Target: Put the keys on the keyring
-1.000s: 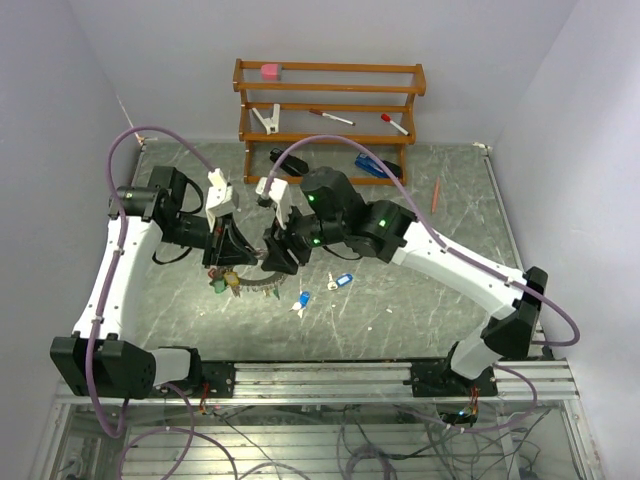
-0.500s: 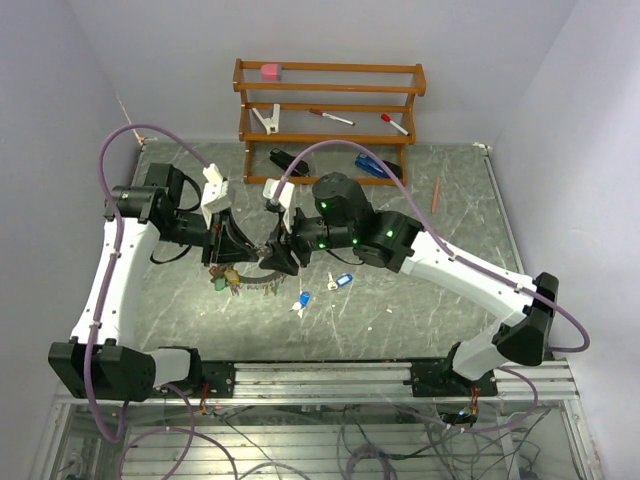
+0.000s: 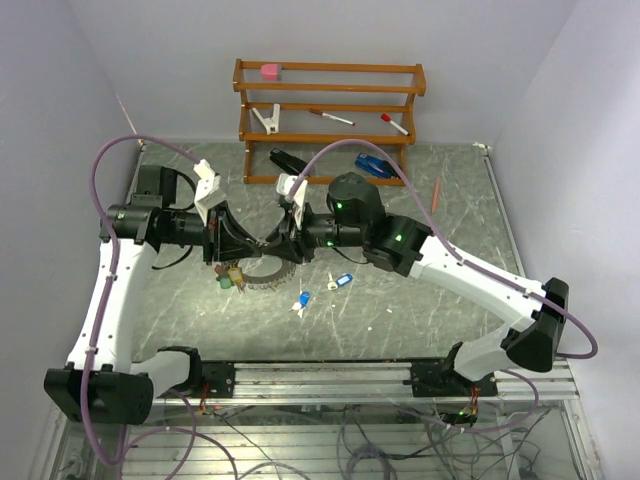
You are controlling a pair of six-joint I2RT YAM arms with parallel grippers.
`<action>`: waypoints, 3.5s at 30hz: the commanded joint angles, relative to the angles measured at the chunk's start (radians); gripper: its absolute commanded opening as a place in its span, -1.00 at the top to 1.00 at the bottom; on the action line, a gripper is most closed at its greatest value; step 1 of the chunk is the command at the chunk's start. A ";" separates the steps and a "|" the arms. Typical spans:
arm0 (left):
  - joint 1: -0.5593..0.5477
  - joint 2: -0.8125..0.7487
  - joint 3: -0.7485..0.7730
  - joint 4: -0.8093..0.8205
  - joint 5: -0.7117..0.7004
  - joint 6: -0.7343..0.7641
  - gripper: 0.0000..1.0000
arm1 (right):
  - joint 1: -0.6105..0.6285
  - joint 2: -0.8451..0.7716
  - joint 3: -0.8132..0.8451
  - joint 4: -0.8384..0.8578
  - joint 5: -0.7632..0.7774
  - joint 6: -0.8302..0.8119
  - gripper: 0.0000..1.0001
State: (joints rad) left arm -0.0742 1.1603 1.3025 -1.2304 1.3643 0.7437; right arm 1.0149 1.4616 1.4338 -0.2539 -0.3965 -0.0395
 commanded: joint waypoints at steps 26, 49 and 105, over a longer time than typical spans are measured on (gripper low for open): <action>-0.012 0.096 0.163 -0.261 0.223 0.269 0.57 | -0.064 -0.027 -0.137 0.182 -0.086 0.070 1.00; -0.012 0.053 0.099 -0.203 0.092 0.308 0.66 | -0.107 -0.050 -0.046 0.057 -0.114 0.068 1.00; -0.014 -0.079 0.088 -0.019 -0.157 0.323 -0.44 | -0.116 -0.012 -0.005 0.048 -0.159 0.157 1.00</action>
State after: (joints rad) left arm -0.0822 1.0992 1.4193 -1.3148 1.1717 1.0840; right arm 0.9039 1.4509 1.3766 -0.2562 -0.5350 0.0929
